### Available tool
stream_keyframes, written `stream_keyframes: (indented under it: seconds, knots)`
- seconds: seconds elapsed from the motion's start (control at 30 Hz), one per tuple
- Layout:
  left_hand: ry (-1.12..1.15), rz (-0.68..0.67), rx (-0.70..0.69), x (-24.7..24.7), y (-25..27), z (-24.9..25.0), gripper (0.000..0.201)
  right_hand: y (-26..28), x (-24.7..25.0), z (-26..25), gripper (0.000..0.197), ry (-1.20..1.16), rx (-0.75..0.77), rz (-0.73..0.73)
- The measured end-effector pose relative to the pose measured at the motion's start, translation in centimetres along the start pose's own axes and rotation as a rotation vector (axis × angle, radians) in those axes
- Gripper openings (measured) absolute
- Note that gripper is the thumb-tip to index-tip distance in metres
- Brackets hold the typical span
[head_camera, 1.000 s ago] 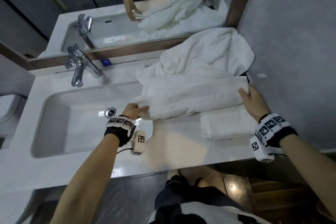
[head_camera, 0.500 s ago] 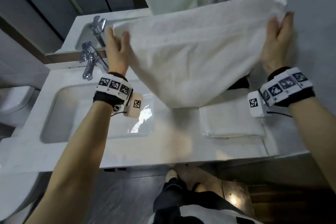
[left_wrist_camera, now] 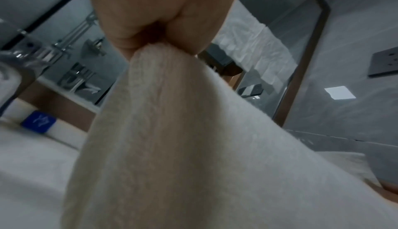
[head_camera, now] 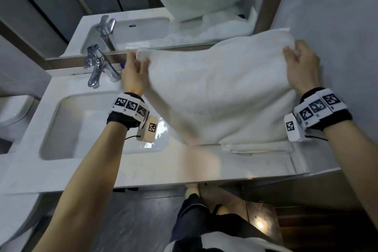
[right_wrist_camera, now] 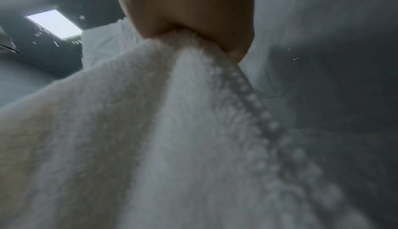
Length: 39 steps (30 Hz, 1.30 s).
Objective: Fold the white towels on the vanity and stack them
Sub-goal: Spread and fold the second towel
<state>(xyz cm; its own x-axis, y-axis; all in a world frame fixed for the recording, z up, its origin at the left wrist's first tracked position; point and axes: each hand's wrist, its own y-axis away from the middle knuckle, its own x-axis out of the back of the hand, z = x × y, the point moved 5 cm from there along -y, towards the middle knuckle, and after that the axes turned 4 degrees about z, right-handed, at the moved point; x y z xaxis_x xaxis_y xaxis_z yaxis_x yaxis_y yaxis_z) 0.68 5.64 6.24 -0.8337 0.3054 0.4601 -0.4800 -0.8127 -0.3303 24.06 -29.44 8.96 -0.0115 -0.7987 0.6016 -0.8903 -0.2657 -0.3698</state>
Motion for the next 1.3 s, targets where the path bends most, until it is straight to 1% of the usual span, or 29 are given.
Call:
stream_keyframes:
  seconds: [0.1, 0.23, 0.33, 0.43, 0.5, 0.6, 0.67, 0.77, 0.83, 0.87, 0.9, 0.93, 1.0, 1.07, 1.13, 1.2, 1.3]
  knots:
    - [-0.049, -0.043, 0.107, -1.5, -0.7, -2.6, 0.021, -0.4, -2.2, 1.1, 0.026, 0.009, -0.031, -0.047]
    - [-0.122, -0.091, 0.144, -3.9, -3.2, -4.3, 0.021, -2.1, -5.3, 2.4, 0.024, 0.033, -0.073, -0.057]
    - [-0.082, -0.166, 0.168, -6.1, -5.8, -5.8, 0.020, -4.1, -7.4, 3.5, 0.021, 0.136, -0.090, -0.084]
    - [-0.052, -0.254, 0.191, -8.8, -8.1, -7.7, 0.016, -6.0, -9.3, 5.0, 0.020, 0.217, -0.152, -0.139]
    - [-0.018, -0.291, 0.264, -10.7, -9.1, -8.7, 0.013, -7.1, -10.4, 5.9, 0.023, 0.234, -0.220, -0.176]
    - [-0.019, -0.310, 0.368, -13.1, -9.4, -9.8, 0.012, -7.9, -12.1, 7.0, 0.035, 0.160, -0.326, -0.277]
    - [-0.027, -0.317, 0.450, -14.3, -8.7, -10.5, 0.019, -7.7, -12.7, 7.6, 0.039, 0.106, -0.384, -0.342]
    - [-0.057, -0.371, 0.555, -15.1, -7.2, -11.9, 0.040, -6.2, -12.4, 8.7, 0.029, 0.077, -0.498, -0.339]
    - [-0.074, -0.396, 0.616, -14.8, -6.4, -13.1, 0.049, -4.8, -12.0, 10.0, 0.040, 0.074, -0.585, -0.330]
    - [-0.071, -0.418, 0.627, -14.6, -6.0, -13.8, 0.046, -4.1, -11.8, 10.6, 0.048, 0.050, -0.631, -0.327]
    - [-0.053, -0.448, 0.620, -14.3, -5.7, -14.2, 0.039, -3.4, -11.6, 11.2, 0.054, 0.008, -0.672, -0.325]
    - [-0.019, -0.473, 0.612, -14.0, -5.4, -14.5, 0.034, -2.7, -11.3, 11.7, 0.054, -0.046, -0.716, -0.313]
    - [0.077, -0.528, 0.634, -13.3, -4.3, -14.8, 0.035, -1.3, -10.7, 12.5, 0.048, -0.115, -0.788, -0.305]
    - [0.191, -0.614, 0.683, -12.7, -2.7, -14.8, 0.033, 0.3, -10.4, 13.0, 0.051, -0.120, -0.813, -0.361]
    - [0.247, -0.709, 0.656, -12.4, -1.2, -14.3, 0.028, 1.5, -10.2, 13.0, 0.045, -0.102, -0.789, -0.406]
    - [0.221, -0.734, 0.569, -12.0, -0.5, -13.7, 0.026, 2.1, -10.0, 12.7, 0.039, -0.091, -0.725, -0.414]
    - [0.135, -0.600, 0.480, -11.1, -0.9, -13.1, 0.029, 2.0, -9.3, 11.9, 0.035, -0.072, -0.603, -0.350]
